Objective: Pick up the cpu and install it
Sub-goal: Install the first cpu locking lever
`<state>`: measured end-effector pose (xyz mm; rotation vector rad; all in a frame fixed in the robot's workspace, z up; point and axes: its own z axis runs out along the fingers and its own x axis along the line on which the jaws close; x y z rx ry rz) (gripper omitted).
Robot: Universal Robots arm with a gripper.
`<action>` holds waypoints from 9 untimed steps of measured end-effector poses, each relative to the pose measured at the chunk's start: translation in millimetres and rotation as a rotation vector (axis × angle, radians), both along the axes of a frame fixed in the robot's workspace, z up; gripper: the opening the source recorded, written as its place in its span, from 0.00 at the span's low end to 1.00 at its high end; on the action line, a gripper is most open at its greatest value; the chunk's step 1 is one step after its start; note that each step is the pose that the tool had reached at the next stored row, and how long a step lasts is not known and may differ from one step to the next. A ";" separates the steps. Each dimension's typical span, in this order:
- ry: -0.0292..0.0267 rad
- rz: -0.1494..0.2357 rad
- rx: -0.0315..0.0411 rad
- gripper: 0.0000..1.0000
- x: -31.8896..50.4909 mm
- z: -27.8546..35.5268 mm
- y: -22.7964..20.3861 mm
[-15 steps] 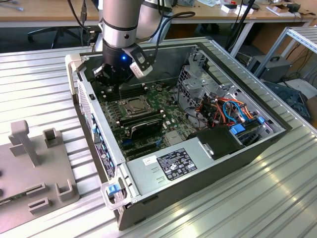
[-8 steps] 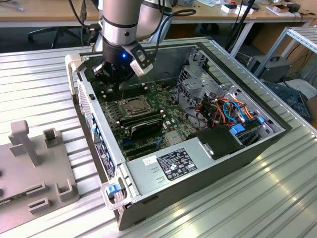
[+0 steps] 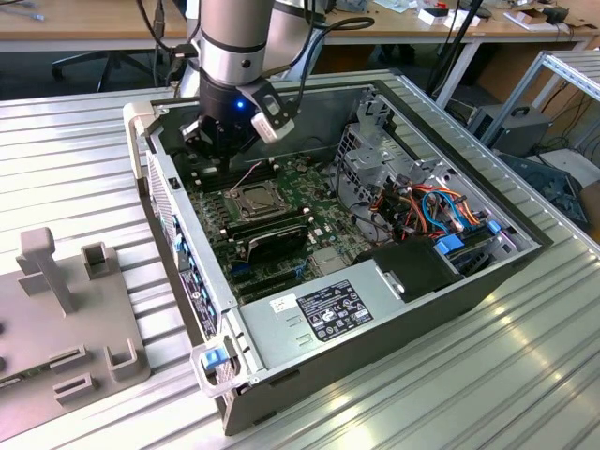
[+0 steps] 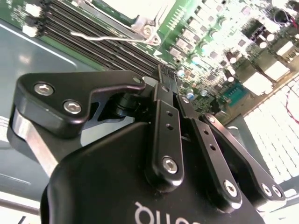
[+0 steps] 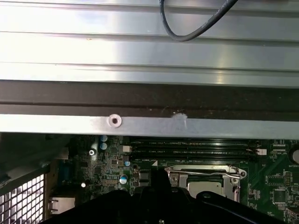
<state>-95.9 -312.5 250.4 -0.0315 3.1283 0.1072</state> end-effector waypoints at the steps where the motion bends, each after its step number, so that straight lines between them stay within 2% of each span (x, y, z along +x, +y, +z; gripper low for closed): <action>1: 0.0000 0.000 0.0001 0.11 2.0 -0.2 0.0; 4: 0.0000 0.000 0.0002 0.11 8.9 -1.2 0.0; 6: 0.0000 0.000 0.0002 0.11 18.6 -2.3 0.0; 9: -0.0001 0.000 0.0002 0.11 26.0 -3.2 0.0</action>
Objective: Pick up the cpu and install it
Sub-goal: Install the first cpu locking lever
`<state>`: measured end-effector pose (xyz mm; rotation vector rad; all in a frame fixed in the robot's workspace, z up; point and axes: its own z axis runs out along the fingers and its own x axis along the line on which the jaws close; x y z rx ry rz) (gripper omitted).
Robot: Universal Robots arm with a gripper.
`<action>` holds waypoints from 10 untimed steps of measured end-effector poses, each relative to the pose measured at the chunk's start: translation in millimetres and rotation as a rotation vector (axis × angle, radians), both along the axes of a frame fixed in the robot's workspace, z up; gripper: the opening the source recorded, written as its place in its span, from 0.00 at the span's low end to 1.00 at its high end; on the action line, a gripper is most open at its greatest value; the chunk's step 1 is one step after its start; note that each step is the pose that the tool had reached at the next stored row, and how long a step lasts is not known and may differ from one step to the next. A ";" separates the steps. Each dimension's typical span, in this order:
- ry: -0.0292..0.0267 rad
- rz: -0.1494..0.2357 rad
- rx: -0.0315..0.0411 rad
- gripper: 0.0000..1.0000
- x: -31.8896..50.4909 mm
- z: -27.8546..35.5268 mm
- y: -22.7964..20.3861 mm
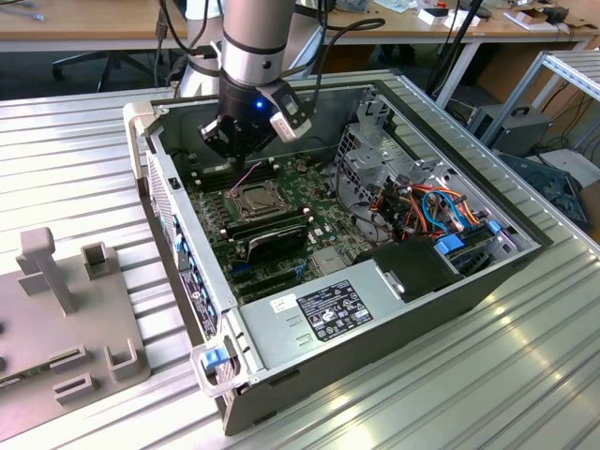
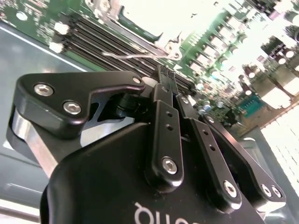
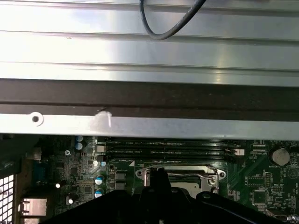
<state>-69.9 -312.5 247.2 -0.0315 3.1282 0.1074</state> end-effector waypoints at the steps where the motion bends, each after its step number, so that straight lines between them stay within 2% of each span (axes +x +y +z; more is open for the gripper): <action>1: 0.0001 0.000 0.0000 0.11 0.3 0.0 0.0; 10: 0.0000 0.000 0.0001 0.11 2.2 -0.4 0.0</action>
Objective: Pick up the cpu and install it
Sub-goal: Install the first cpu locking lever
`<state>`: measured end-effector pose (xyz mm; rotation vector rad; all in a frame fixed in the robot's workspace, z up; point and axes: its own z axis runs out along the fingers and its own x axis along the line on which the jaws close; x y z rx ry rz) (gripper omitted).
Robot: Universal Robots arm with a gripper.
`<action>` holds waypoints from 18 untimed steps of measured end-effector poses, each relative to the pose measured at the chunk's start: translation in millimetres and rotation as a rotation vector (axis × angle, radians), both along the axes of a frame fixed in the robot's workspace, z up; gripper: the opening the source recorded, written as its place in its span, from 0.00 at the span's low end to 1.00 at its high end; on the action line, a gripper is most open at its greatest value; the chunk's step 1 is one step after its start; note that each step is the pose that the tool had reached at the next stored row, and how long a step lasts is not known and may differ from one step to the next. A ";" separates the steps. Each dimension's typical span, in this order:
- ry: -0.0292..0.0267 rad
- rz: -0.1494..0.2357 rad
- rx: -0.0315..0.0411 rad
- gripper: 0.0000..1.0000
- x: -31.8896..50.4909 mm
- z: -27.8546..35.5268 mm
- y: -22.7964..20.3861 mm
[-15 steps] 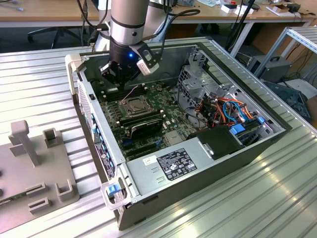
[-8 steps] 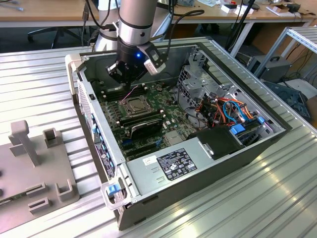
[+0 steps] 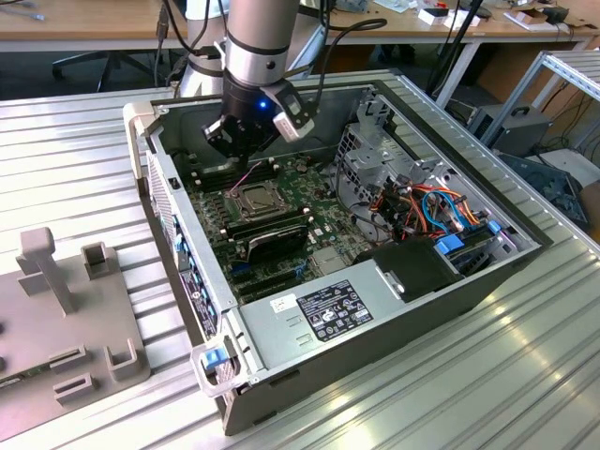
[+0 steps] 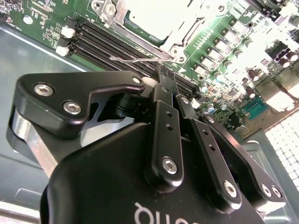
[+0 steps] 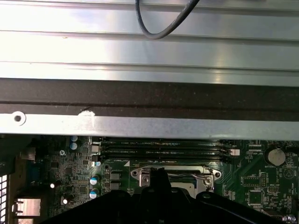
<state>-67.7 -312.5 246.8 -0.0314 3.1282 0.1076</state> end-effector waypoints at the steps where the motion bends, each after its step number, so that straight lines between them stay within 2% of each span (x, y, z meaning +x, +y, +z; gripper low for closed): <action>1: 0.0000 0.000 0.0000 0.11 0.1 0.0 0.0; 9: 0.0000 0.000 0.0000 0.11 5.5 -1.5 0.0; 14: 0.0000 0.000 0.0000 0.11 9.2 -5.5 0.0; 18: 0.0001 0.000 0.0000 0.11 9.7 -7.2 2.0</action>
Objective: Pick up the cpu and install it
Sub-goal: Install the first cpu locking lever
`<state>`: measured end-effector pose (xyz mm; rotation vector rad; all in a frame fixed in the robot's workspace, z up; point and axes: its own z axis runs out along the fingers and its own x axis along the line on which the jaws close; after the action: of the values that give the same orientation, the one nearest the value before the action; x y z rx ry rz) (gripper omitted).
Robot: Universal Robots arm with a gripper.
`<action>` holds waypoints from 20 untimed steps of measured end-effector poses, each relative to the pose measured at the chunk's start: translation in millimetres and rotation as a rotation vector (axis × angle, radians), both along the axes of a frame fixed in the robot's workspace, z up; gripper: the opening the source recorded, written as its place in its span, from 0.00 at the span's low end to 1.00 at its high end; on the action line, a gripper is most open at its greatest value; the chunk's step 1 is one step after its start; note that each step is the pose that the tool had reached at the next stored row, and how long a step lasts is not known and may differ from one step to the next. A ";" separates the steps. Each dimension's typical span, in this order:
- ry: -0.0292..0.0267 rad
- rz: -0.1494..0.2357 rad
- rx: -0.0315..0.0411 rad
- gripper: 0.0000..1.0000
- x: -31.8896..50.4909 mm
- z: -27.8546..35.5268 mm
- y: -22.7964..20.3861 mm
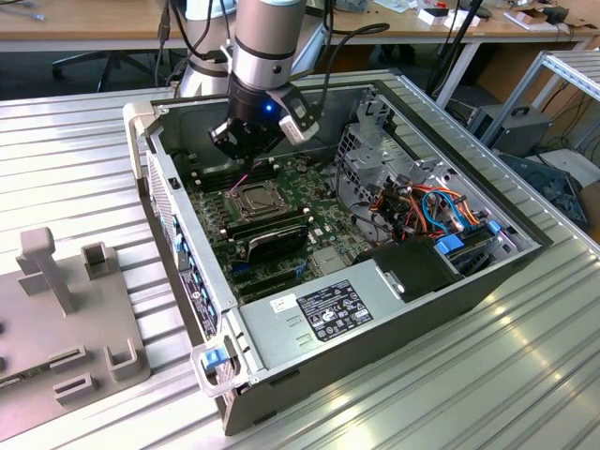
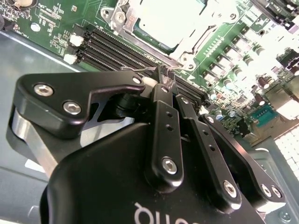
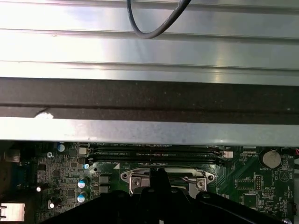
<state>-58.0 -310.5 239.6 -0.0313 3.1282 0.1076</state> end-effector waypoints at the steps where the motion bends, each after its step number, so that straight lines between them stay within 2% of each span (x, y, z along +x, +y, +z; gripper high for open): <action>1: 0.0000 0.000 0.0000 0.11 0.0 -0.2 0.7; 5: 0.0000 0.000 0.0003 0.11 0.2 -1.6 4.0; 10: 0.0001 0.000 0.0003 0.11 1.3 -5.2 5.4; 20: 0.0000 0.000 0.0004 0.11 1.3 -7.7 5.7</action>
<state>-56.7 -304.9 231.9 -0.0313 3.1282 0.1082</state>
